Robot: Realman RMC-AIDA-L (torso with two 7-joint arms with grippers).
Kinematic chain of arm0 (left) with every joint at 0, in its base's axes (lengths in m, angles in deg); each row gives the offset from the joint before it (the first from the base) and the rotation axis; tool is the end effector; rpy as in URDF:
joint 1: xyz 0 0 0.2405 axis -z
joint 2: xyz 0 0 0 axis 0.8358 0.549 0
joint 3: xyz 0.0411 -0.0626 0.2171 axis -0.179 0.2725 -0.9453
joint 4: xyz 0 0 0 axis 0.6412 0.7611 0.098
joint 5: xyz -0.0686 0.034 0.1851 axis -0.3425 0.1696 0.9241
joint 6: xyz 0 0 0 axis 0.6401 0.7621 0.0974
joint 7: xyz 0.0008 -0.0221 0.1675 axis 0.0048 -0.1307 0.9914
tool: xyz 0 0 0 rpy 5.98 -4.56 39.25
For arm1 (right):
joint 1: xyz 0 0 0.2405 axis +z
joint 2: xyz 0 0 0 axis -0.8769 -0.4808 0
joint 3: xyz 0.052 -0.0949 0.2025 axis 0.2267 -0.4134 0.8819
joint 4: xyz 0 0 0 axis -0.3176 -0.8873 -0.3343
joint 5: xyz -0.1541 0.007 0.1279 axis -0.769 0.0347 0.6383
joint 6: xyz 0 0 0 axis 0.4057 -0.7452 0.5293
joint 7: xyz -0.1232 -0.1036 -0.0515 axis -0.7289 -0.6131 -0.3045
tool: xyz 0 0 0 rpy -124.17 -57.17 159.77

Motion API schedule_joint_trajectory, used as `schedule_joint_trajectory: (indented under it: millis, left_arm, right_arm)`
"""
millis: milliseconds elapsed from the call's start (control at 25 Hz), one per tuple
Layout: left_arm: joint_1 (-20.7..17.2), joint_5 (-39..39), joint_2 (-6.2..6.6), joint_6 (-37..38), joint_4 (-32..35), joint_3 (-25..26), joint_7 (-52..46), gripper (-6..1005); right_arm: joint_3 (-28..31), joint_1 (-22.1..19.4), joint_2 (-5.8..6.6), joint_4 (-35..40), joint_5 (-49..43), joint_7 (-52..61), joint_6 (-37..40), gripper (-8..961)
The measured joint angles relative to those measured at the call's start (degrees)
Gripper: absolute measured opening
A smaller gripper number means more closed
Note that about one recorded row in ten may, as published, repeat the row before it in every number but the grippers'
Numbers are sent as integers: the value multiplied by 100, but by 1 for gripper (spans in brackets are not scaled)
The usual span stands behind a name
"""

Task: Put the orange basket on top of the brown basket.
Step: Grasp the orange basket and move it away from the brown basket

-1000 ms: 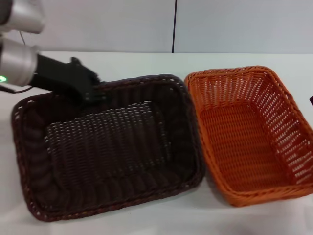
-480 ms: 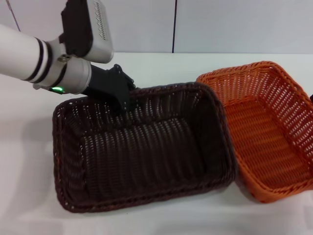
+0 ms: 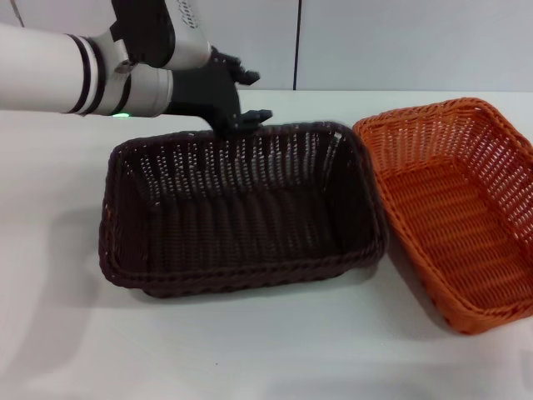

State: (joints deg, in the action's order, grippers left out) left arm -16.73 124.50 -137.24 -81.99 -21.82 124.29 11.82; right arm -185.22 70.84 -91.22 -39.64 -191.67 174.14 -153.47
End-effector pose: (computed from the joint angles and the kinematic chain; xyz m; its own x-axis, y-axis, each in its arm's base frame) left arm -0.1213 0.4251 -0.0062 0.9881 -0.1460 -0.0478 -0.1470 -0.8076 -0.5711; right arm 0.2645 0.2742 0.0112 0.7062 0.3030 -0.6399 -0.6694 -0.0085 -0.7428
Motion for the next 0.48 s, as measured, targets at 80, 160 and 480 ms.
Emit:
schedule_joint_trajectory:
  millis: [80,160,480]
  left_arm:
    - [-102,-79,5,63,-226,-188,-53,450]
    - [-246,-161,-12,248,-456,-279,-95,497]
    - [-2094,-1408,0,4641,-2298,-1748,13,650]
  right_arm:
    - [1,-25,0,0,-12,0,-24,828]
    - [-4,-36,-1,0,-23,0,-35,828]
    - [45,-34,-3,92,15,8,-2,828]
